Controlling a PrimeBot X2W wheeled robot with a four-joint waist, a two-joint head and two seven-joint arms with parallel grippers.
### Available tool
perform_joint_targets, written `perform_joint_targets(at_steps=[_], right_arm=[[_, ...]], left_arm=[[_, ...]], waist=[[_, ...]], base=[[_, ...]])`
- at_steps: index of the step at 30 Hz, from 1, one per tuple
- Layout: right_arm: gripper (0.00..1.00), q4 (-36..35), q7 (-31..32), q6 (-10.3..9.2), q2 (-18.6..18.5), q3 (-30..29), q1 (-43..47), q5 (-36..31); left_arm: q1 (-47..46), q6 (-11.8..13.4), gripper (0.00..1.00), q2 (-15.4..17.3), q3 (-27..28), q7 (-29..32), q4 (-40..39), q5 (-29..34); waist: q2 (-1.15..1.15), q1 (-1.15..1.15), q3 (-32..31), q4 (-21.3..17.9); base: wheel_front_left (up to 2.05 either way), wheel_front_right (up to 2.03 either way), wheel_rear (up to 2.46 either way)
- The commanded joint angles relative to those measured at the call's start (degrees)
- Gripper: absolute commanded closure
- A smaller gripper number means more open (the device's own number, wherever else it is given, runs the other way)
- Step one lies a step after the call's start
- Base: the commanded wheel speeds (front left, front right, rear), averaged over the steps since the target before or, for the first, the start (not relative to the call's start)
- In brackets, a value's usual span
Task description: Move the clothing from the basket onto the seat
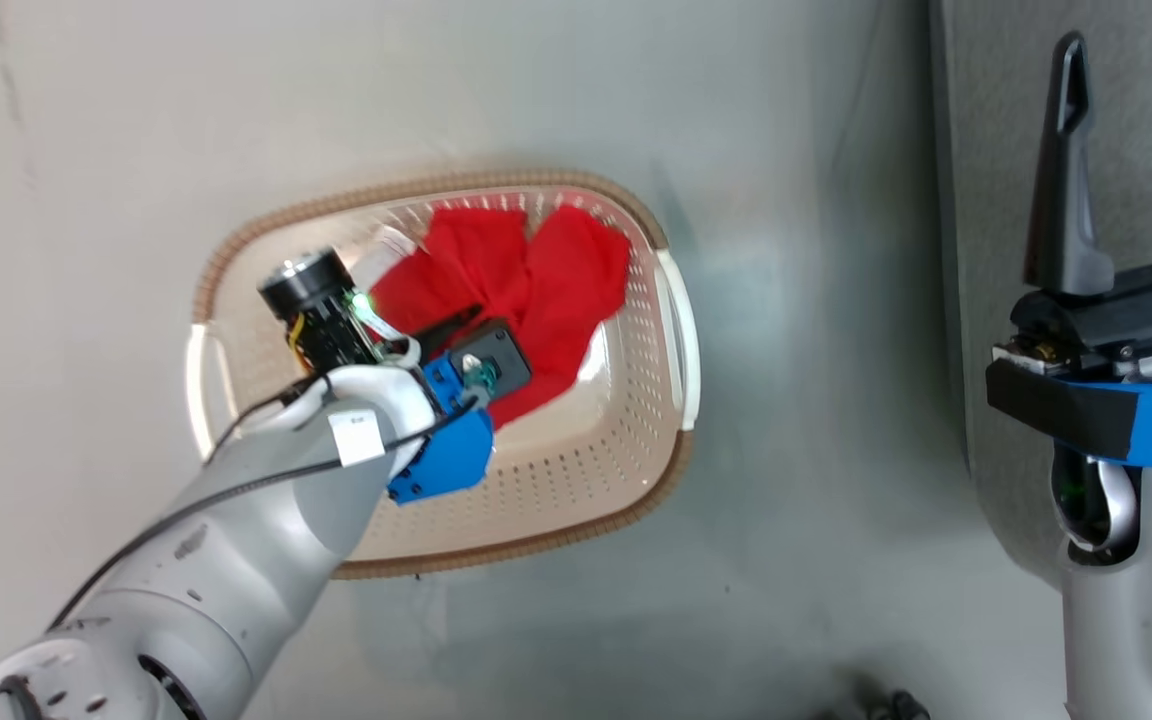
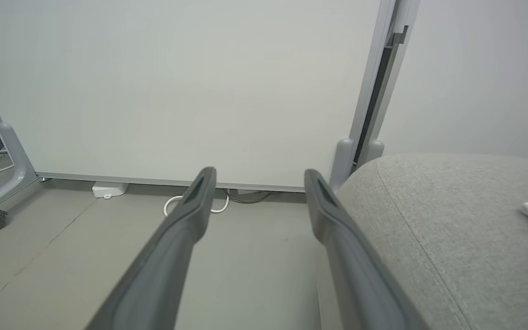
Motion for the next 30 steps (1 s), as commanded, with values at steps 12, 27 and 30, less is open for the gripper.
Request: perform_joint_targets(at_steps=[12,27,30], right_arm=[[0.00,3.53,-0.02,0.02,0.00,-0.41,3.80,-0.90],[0.00,8.12,-0.01,0.01,0.01,-1.04,10.62,0.11],[0.00,8.76,-0.02,0.01,0.00,-1.24,11.92,0.31]], left_arm=[[5.17,-0.06,1.00,-1.88,-0.10,-4.83,-2.61,-5.65],[10.56,2.28,1.00,1.62,10.00,-5.25,-16.68,-10.79],[12.00,3.11,1.00,2.35,13.17,-5.24,-20.14,-10.55]], waist=[[0.00,0.01,-14.12,3.63],[0.00,0.01,-29.14,5.14],[0.00,0.01,-31.72,5.17]], base=[[0.00,0.00,0.00],[0.00,0.00,0.00],[0.00,0.00,0.00]])
